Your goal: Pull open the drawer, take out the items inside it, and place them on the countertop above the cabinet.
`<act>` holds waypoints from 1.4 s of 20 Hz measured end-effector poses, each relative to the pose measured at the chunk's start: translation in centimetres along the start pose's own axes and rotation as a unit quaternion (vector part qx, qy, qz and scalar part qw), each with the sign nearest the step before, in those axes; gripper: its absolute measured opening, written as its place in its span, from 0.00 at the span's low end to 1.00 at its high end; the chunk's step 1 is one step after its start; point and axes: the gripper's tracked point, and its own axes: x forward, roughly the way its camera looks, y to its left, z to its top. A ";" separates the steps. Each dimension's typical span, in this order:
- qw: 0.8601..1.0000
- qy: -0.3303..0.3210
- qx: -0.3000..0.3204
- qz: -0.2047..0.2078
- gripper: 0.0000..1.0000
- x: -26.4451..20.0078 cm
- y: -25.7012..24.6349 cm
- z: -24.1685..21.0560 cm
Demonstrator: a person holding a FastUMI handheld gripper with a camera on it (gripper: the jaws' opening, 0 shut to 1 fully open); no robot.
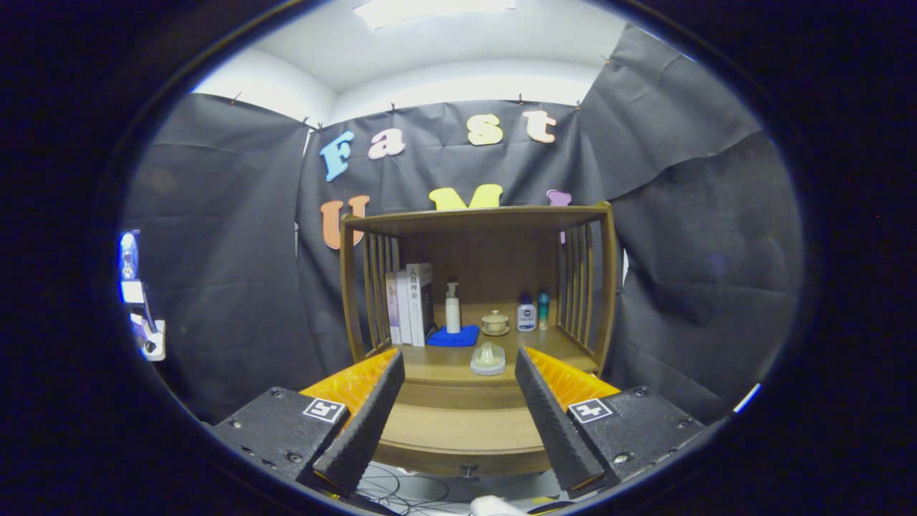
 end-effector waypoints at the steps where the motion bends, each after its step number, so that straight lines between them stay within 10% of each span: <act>1: 1.000 0.002 0.000 -0.008 0.98 -0.6 -0.7 -1.0; 14: 0.994 0.103 0.004 -0.036 0.98 1.7 -3.0 -19.2; 28: 0.988 0.141 -0.012 -0.055 0.99 7.2 -2.7 -25.0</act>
